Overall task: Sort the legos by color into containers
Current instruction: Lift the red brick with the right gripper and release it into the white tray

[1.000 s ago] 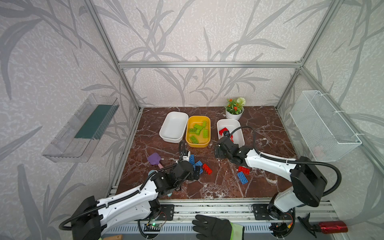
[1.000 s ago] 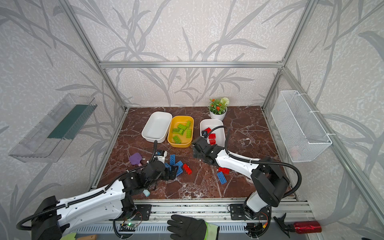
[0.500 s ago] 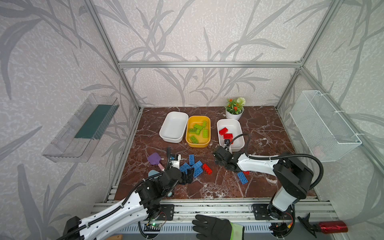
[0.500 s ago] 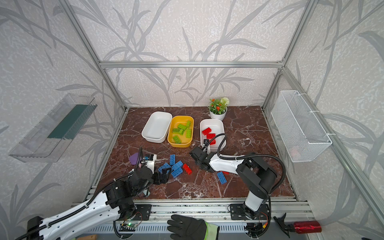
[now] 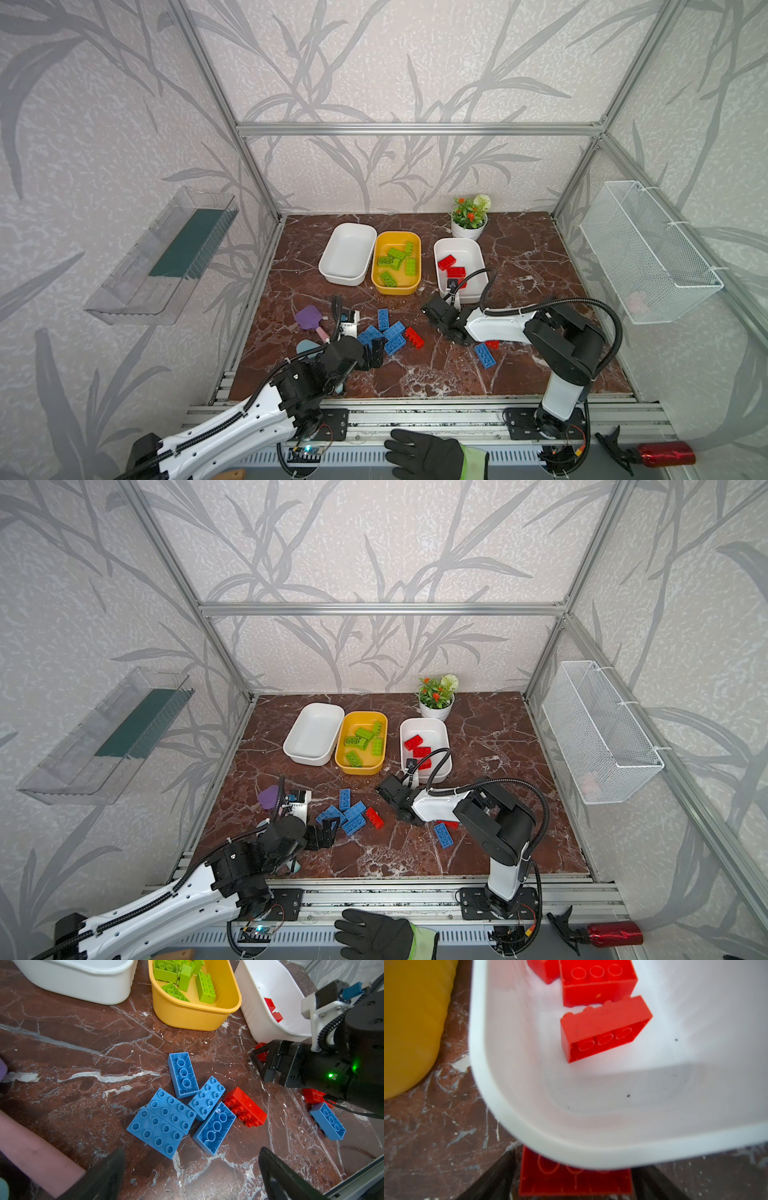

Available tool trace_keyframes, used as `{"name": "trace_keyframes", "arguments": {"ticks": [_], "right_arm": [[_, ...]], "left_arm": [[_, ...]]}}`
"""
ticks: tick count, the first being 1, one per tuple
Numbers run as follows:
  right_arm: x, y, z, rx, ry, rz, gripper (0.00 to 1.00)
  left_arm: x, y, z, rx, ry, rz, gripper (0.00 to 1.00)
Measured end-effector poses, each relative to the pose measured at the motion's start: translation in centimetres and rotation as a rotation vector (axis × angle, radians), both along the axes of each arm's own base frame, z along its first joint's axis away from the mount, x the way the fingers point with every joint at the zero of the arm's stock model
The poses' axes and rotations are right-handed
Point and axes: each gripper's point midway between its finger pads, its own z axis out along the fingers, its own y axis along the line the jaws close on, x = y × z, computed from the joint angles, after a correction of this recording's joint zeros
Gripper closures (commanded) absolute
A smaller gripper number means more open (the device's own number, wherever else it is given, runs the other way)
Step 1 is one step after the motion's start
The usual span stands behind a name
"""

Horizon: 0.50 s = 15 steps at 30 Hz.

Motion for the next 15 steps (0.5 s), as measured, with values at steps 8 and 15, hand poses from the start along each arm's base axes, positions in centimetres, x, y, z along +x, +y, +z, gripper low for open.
{"name": "trace_keyframes", "arguments": {"ticks": [8,15], "right_arm": [[0.0,-0.1,-0.1,-0.003,0.003,-0.004,0.5],[-2.1,0.7,0.3,0.006,0.085,0.06,0.52]], "left_arm": [[0.0,0.0,-0.3,0.013,0.009,0.0,0.01],[0.2,-0.3,-0.5,0.015,0.011,0.0,0.01]]}}
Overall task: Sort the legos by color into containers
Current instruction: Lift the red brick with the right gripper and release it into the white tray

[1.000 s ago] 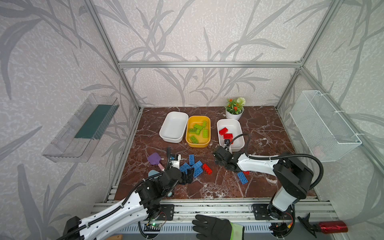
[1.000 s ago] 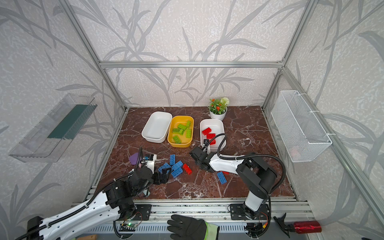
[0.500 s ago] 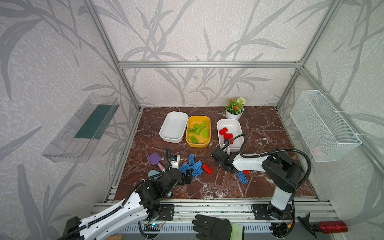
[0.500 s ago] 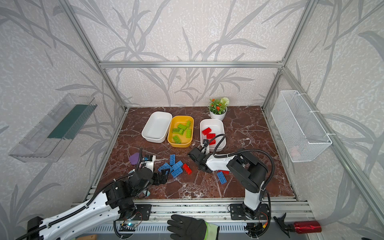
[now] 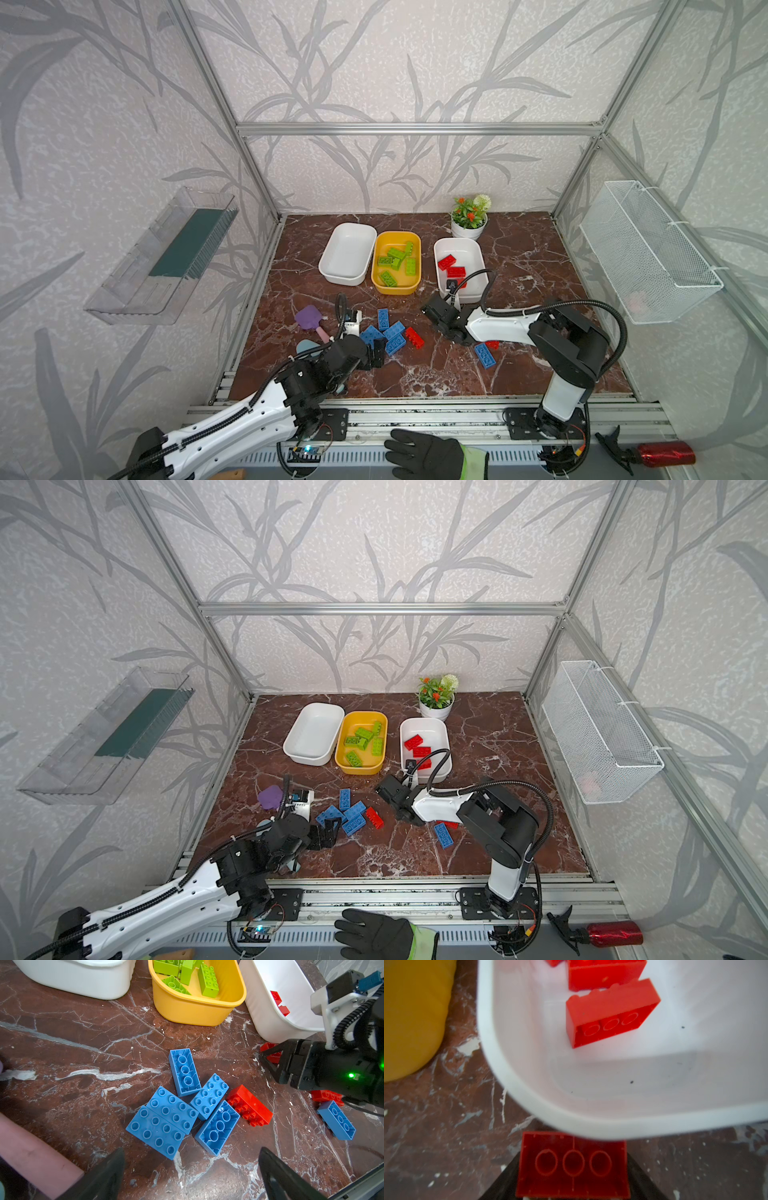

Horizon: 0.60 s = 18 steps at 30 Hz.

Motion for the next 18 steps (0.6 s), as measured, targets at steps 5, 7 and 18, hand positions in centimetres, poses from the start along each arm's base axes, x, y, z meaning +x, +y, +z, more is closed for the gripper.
{"name": "trace_keyframes", "arguments": {"ticks": [5,7,18], "right_arm": [[-2.1,1.0,3.3,0.059,0.012,0.07,0.52],[-2.3,1.0,5.2,0.079,-0.011,0.082,0.52],[3.1,-4.5,10.0,0.046,-0.126,0.042,0.52]], "left_arm": [[0.1,-0.1,-0.4,0.012,0.009,-0.001,0.01],[0.2,-0.3,-0.3,0.009,0.007,-0.003,0.01],[0.6,-1.5,-1.2,0.03,0.04,-0.024,0.01]]}}
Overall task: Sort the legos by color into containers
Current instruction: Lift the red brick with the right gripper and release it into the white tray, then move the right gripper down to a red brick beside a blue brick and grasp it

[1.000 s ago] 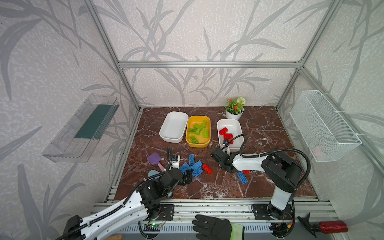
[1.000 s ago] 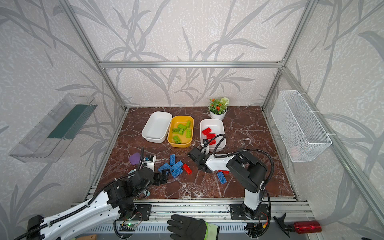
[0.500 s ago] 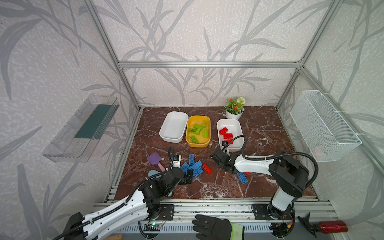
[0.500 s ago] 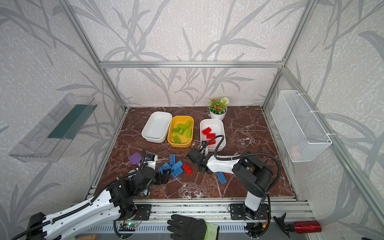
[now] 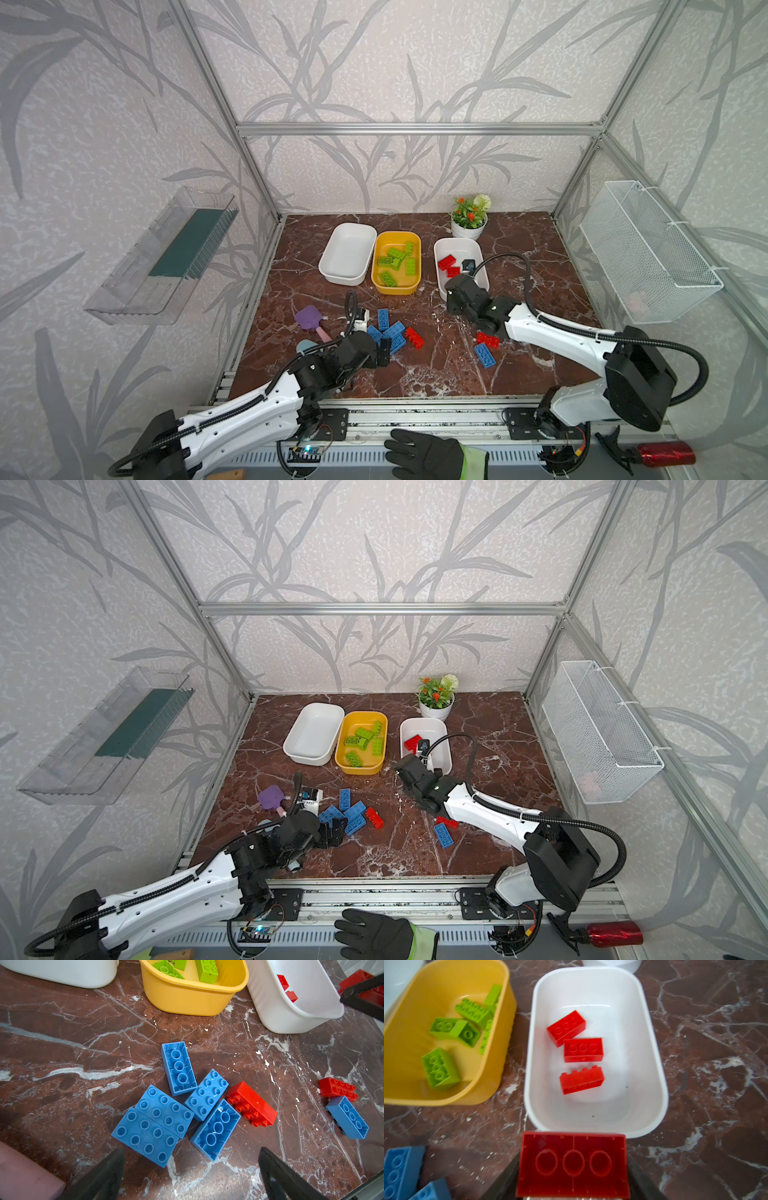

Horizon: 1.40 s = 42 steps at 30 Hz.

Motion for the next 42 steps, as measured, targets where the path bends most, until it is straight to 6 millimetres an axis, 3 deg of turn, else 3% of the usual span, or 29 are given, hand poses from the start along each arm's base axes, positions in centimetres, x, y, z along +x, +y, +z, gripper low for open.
{"name": "trace_keyframes", "arguments": {"ticks": [3,11,12,16,21,26,33,42], "right_arm": [[2.4,-1.1,-0.5,-0.003,0.017,-0.028,0.52],[6.8,-0.6,-2.7,0.006,0.079,0.006,0.48],[7.5,-0.7,-2.9,0.011,0.082,0.004,0.45],[10.8,-0.8,-3.1,0.026,0.09,0.003,0.1],[12.4,-0.6,-2.1,0.039,0.073,0.028,0.04],[10.7,-0.7,-1.0,0.057,0.074,0.056,0.04],[4.1,-3.5,0.7,0.097,0.084,0.026,0.06],[-4.3,-7.6,-3.9,0.083,0.232,-0.054,0.07]], "left_arm": [[0.3,-0.5,0.1,0.01,0.008,-0.004,0.01],[1.5,-2.1,0.4,0.047,0.011,-0.018,0.01],[1.7,-2.3,0.4,0.055,0.012,-0.021,0.01],[2.6,-3.4,0.4,0.081,0.016,-0.035,0.01],[3.6,-5.0,1.2,0.113,0.013,-0.065,0.01],[3.8,-5.7,1.9,0.105,0.006,-0.092,0.01],[2.7,-5.0,1.4,0.068,0.008,-0.109,0.01],[1.5,-3.7,1.9,0.007,-0.025,-0.11,0.01]]}}
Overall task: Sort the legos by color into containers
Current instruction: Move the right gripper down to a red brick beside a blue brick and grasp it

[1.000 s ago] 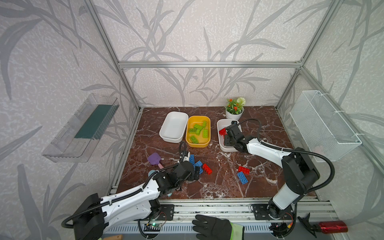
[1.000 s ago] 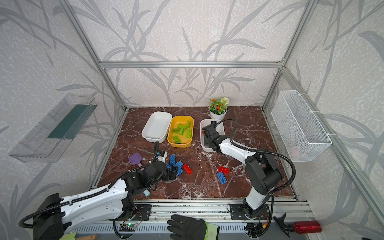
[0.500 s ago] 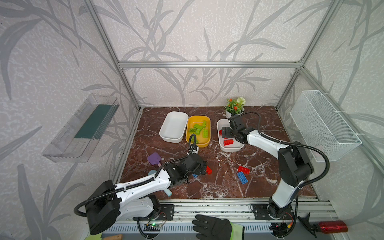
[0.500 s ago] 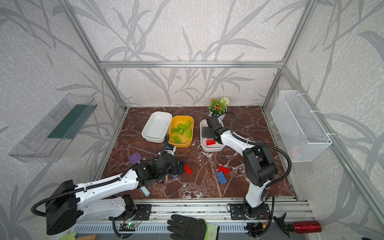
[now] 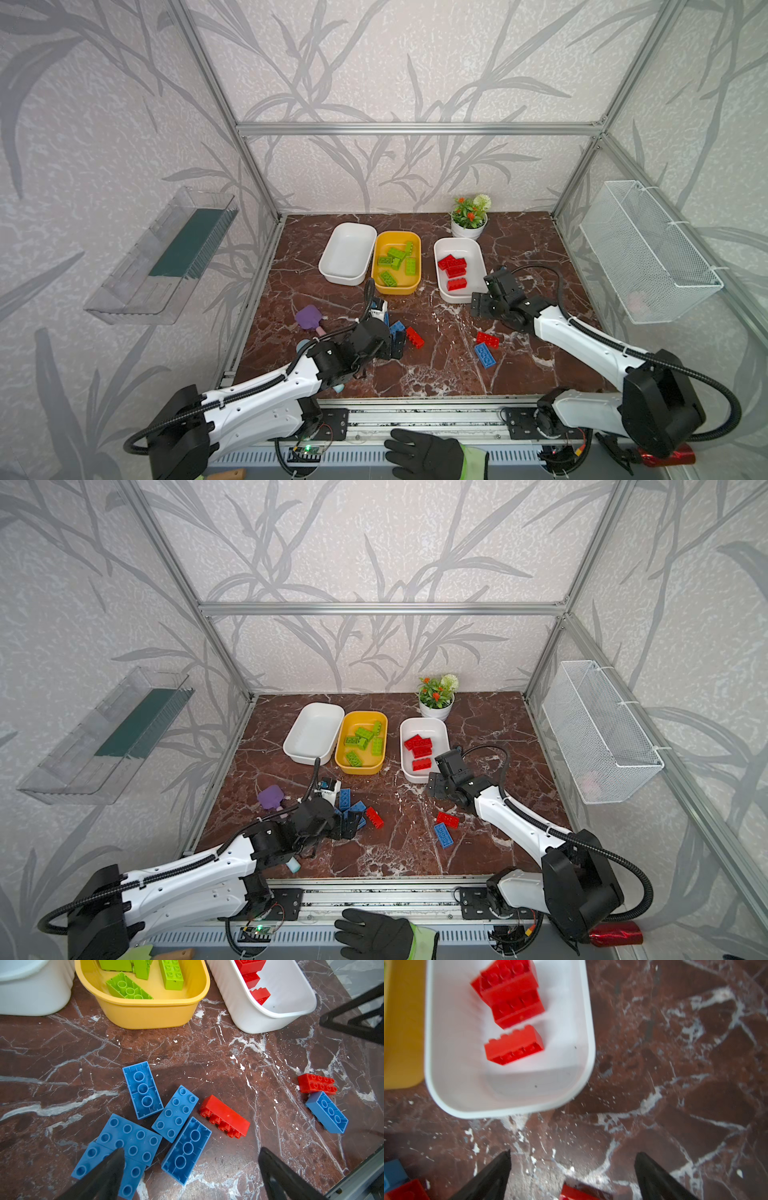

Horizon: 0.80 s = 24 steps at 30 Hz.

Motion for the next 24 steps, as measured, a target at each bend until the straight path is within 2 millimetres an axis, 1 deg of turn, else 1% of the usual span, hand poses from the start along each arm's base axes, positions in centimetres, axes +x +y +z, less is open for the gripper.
{"name": "trace_keyframes", "arguments": {"ticks": [3,6,8,13,18,24], "right_arm": [[-1.8,-0.9,-0.8,0.002,0.031,-0.025,0.07],[-2.8,-1.2,-1.1,0.027,0.043,-0.049,0.07],[-3.3,-1.1,-1.4,0.05,0.053,-0.059,0.07],[-5.1,-0.3,-3.3,0.09,0.123,-0.065,0.08],[-6.0,0.2,-4.4,0.116,0.163,-0.079,0.08],[-6.5,0.5,-5.2,0.134,0.186,-0.1,0.11]], "left_arm": [[-0.3,0.4,0.3,-0.023,-0.011,0.003,0.01],[-0.6,0.8,0.4,-0.044,-0.017,0.008,0.01],[-0.8,1.1,0.4,-0.056,-0.022,0.012,0.01],[-1.3,2.0,0.4,-0.086,-0.036,0.034,0.01],[-1.7,2.9,0.4,-0.106,-0.046,0.05,0.01],[-1.9,3.6,0.6,-0.125,-0.066,0.068,0.01]]}}
